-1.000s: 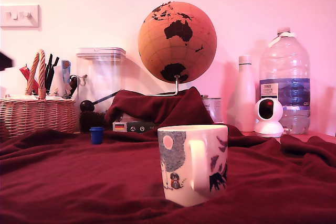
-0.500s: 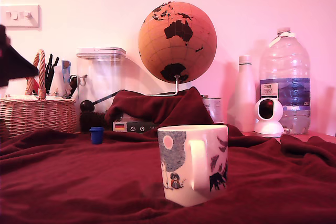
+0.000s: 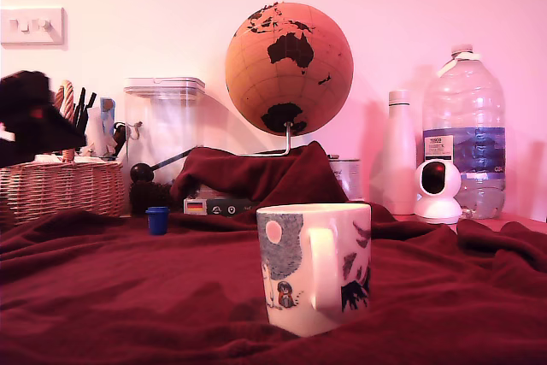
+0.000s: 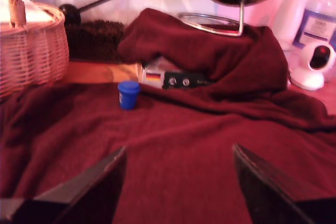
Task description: Pick up the coffee capsules on the table and drop them inside the coffee cup
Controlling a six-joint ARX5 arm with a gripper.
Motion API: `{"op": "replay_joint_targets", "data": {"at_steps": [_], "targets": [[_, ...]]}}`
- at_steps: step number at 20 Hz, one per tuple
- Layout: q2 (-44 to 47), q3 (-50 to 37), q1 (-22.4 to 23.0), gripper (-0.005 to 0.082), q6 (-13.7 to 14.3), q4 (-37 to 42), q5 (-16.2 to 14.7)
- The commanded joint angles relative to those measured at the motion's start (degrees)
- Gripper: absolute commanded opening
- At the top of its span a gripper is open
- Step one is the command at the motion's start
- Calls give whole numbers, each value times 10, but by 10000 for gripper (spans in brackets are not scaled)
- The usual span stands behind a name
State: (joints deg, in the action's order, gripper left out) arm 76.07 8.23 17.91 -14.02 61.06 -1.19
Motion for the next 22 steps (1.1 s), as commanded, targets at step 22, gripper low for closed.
{"op": "replay_joint_targets", "data": {"at_steps": [22], "targets": [[299, 176, -1, 584, 6, 80, -5]]}}
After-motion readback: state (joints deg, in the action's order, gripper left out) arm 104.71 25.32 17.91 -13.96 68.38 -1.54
